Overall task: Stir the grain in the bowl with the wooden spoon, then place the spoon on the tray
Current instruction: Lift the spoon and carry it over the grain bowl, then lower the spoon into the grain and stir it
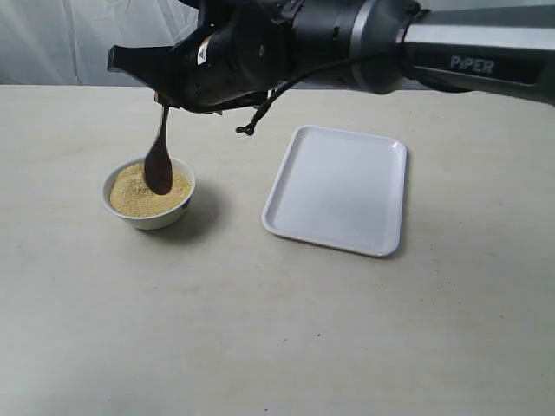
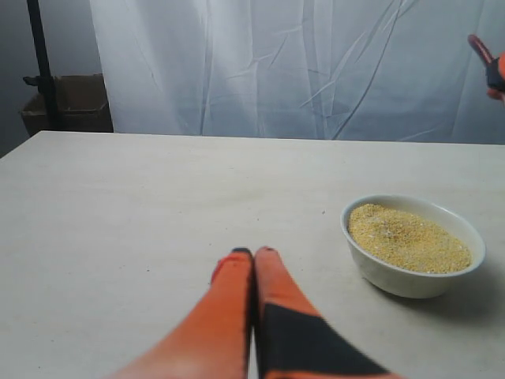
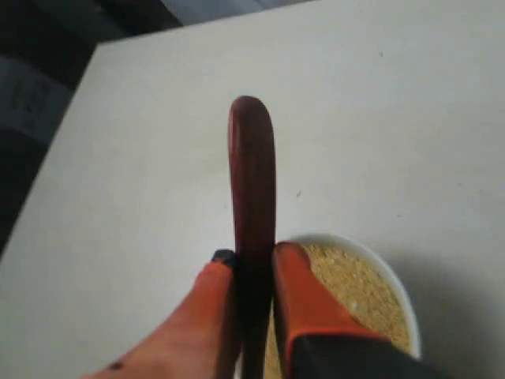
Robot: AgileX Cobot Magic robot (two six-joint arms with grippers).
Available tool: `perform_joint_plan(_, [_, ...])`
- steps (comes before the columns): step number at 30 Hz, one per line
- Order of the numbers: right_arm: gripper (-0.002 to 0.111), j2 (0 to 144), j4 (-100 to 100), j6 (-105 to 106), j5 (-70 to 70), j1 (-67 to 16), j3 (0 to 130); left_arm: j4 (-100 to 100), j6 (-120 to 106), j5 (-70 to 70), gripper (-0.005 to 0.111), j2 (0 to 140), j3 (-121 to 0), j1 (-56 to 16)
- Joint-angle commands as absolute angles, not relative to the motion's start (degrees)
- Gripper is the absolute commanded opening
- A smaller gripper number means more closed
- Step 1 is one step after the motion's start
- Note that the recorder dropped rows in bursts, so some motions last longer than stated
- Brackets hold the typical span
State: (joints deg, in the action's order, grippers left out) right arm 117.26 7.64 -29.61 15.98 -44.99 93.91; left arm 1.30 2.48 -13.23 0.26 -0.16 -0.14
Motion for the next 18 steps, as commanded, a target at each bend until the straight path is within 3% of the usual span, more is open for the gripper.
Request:
perform_joint_plan(1, [-0.001, 122.3, 8.2, -41.4, 6.5, -44.6, 94.6, 1.3, 2.5, -12.8, 0.0, 0.0, 0.0, -0.2])
perform_joint_plan(18, [-0.001, 132.2, 9.6, -48.0, -7.5, -44.6, 94.6, 1.3, 2.5, -12.8, 0.0, 0.0, 0.0, -0.2])
